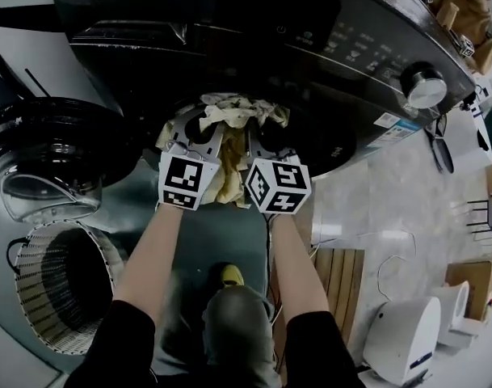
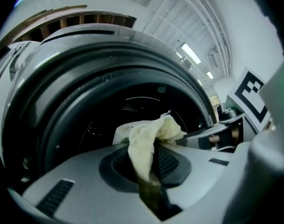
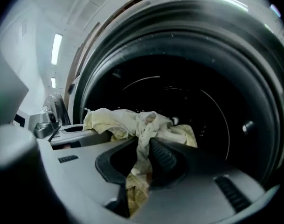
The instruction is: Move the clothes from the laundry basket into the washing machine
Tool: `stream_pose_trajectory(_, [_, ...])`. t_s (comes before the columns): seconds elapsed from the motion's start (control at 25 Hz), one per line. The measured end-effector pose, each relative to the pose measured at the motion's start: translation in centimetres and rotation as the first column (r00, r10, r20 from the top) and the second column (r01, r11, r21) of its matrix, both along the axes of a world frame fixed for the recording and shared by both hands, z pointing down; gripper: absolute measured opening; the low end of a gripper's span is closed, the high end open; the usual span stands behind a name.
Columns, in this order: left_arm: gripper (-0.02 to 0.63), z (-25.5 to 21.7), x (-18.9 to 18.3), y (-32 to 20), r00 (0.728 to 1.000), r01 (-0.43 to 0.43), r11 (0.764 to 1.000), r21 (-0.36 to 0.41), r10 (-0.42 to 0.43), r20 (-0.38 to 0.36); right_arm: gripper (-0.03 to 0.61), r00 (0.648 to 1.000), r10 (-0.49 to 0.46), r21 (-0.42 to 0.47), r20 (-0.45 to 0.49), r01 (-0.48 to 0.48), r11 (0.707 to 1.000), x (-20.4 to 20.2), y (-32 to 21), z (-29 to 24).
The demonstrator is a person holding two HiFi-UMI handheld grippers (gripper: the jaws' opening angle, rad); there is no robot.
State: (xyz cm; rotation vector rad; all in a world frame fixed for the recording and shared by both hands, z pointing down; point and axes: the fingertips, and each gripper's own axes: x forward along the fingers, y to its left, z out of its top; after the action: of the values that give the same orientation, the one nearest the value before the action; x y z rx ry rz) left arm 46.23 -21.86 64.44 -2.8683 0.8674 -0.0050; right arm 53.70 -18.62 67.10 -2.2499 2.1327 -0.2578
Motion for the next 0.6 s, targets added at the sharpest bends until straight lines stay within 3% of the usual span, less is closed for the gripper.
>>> stream_pose_trajectory(0.24, [0.064,3.0,2.5,-4.0,0.999,0.028,0.999,-0.020,-0.027,0.025,0.071,0.999,0.023,-0.040,-0.030,-0.024,0.999,2.7,-3.5,2.9])
stream_pose_trajectory(0.48, [0.086,5.5,4.1,-7.9,0.996,0.058,0.984,-0.167,-0.046,0.077,0.101,0.997,0.077,-0.056,-0.004,-0.077,0.995,5.1,-5.5,4.0])
stream_pose_trajectory(0.6, [0.138,6.1,4.7,-8.2,0.992,0.058,0.982,-0.181,-0.037,0.119,0.122,0.992,0.128,-0.066,0.002,-0.128,0.990,5.9,-5.5,4.6])
